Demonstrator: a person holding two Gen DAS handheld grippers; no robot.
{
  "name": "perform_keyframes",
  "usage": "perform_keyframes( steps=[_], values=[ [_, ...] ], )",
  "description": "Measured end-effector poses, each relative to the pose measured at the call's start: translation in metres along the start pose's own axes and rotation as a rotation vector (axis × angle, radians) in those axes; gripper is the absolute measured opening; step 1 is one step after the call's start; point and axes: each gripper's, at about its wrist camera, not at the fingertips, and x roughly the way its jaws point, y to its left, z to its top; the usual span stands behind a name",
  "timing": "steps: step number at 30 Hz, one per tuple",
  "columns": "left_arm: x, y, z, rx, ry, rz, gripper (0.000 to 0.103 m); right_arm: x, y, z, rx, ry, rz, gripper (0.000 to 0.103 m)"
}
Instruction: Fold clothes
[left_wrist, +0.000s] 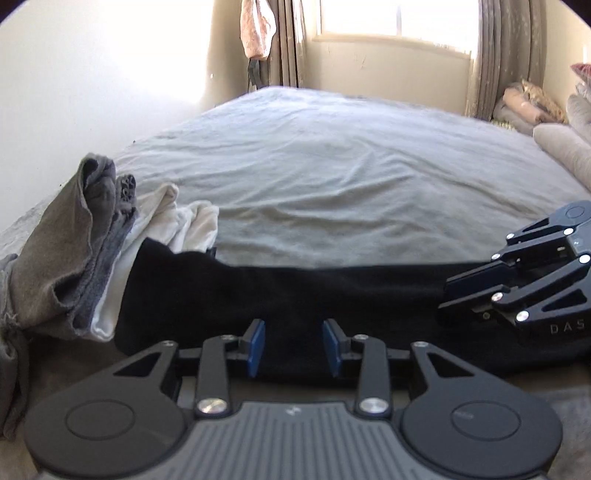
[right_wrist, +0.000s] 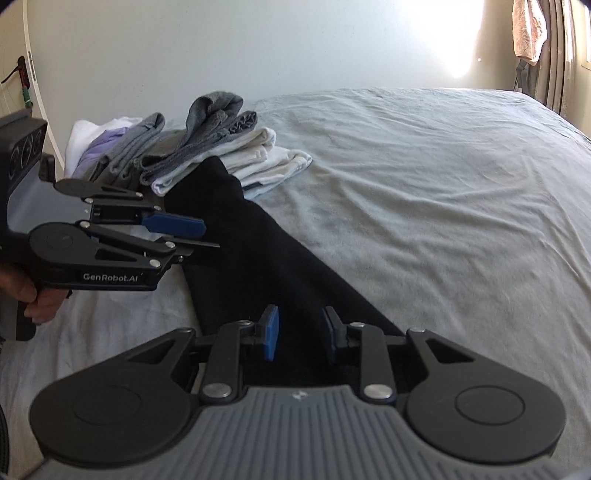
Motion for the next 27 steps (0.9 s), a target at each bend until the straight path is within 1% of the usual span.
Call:
perform_keyframes(
  steps=[1,4,5,6,8,10,12,13,15,16,20,23,25,26,27],
  values=[
    [0.008,-0.001,-0.002,0.007,0.050,0.024,0.036,0.005,0.003,-0.005,-0.003,0.017,-0.007,0.031],
    [0.004,0.002,0.000,-0.031,0.044,0.026,0.036,0.009,0.018,-0.010,-0.040,0.006,-0.020,0.032],
    [0.001,0.002,0.002,-0.044,0.038,0.027,0.037,0.005,0.021,-0.008,-0.033,-0.011,0.006,0.032],
    [-0.002,0.003,0.002,-0.057,0.017,0.026,0.037,0.002,0.022,-0.007,-0.017,-0.034,0.027,0.032],
    [-0.001,0.009,0.003,-0.072,0.002,0.032,0.041,0.002,0.024,-0.006,-0.001,-0.053,0.028,0.032],
    [0.010,0.012,0.002,-0.098,0.069,0.087,0.043,0.011,0.027,-0.010,0.006,-0.014,0.023,0.033],
    [0.011,0.014,0.004,-0.141,0.078,0.098,0.043,0.010,0.036,-0.014,-0.022,-0.015,0.012,0.033],
    [0.010,0.014,0.007,-0.162,0.080,0.106,0.043,0.005,0.038,-0.015,-0.012,-0.020,0.014,0.033],
    [0.006,0.012,0.011,-0.179,0.059,0.107,0.043,-0.009,0.038,-0.016,0.019,-0.041,0.012,0.033],
    [0.004,0.010,0.012,-0.183,0.049,0.100,0.043,-0.017,0.036,-0.018,0.039,-0.056,0.007,0.033],
    [-0.003,-0.008,0.016,-0.151,0.002,0.034,0.043,-0.060,0.030,-0.032,0.105,-0.101,-0.090,0.033],
    [-0.007,-0.034,0.014,-0.074,-0.051,-0.032,0.043,-0.103,0.022,-0.055,0.180,-0.144,-0.172,0.035],
    [-0.006,-0.050,0.012,-0.022,-0.078,-0.082,0.044,-0.133,0.018,-0.076,0.231,-0.159,-0.230,0.039],
    [-0.004,-0.060,0.009,0.016,-0.080,-0.118,0.045,-0.147,0.016,-0.087,0.256,-0.160,-0.261,0.040],
    [-0.002,-0.066,0.007,0.043,-0.073,-0.130,0.045,-0.162,0.014,-0.098,0.281,-0.162,-0.291,0.040]
  ],
)
